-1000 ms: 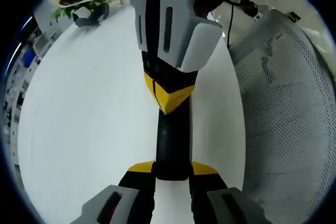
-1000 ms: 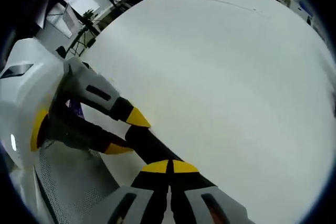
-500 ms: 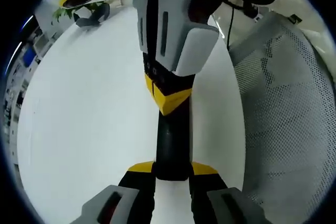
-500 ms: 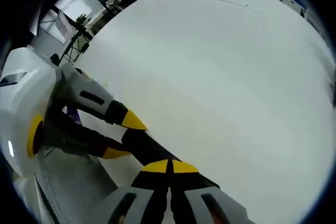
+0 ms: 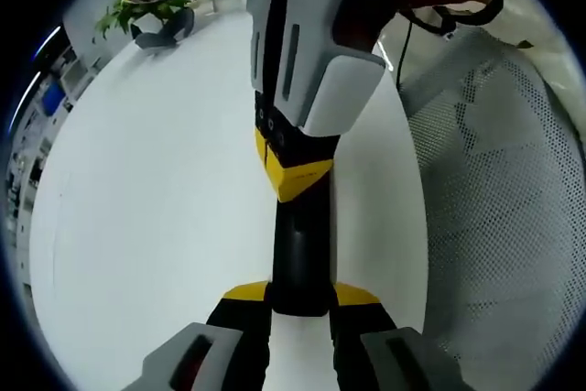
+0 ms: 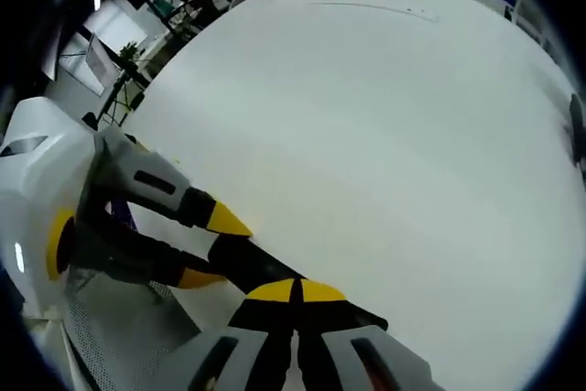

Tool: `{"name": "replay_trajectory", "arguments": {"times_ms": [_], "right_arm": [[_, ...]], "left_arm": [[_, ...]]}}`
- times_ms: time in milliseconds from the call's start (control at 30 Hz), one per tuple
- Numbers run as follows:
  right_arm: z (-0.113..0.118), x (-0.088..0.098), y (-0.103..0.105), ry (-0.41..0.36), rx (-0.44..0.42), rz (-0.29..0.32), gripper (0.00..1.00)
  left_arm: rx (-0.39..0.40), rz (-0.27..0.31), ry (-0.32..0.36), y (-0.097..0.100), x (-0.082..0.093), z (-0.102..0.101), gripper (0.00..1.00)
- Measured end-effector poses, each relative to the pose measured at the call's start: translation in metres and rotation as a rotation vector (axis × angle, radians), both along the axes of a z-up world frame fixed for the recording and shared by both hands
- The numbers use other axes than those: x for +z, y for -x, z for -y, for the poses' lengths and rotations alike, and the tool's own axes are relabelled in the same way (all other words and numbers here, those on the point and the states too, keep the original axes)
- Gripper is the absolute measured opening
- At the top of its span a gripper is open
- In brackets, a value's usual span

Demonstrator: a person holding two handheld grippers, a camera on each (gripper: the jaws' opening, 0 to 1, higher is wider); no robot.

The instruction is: Press the specified remote control buttons in sequence, fully releasing each button before pressing the next.

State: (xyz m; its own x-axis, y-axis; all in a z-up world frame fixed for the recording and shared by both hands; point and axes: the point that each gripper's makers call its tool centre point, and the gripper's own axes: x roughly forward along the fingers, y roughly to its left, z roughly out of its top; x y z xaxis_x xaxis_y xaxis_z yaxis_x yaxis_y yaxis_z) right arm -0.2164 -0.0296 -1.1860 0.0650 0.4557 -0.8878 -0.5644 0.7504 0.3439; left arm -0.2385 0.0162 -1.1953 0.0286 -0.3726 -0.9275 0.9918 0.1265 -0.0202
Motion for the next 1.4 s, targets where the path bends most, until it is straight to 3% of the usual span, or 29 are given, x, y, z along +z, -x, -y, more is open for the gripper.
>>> {"name": "replay_trajectory", "arguments": {"times_ms": [300, 1000, 1400], "right_arm": [[0.006, 0.007, 0.004, -0.068, -0.036, -0.026, 0.00], [0.000, 0.005, 0.017, -0.069, 0.028, -0.019, 0.00], [0.001, 0.003, 0.015, -0.084, -0.041, -0.054, 0.00]], "left_arm": [[-0.008, 0.005, 0.015, 0.000, 0.000, 0.000, 0.22], [0.002, 0.003, 0.029, 0.000, 0.001, 0.000, 0.23], [0.003, 0.001, 0.031, 0.000, 0.001, 0.000, 0.23]]}}
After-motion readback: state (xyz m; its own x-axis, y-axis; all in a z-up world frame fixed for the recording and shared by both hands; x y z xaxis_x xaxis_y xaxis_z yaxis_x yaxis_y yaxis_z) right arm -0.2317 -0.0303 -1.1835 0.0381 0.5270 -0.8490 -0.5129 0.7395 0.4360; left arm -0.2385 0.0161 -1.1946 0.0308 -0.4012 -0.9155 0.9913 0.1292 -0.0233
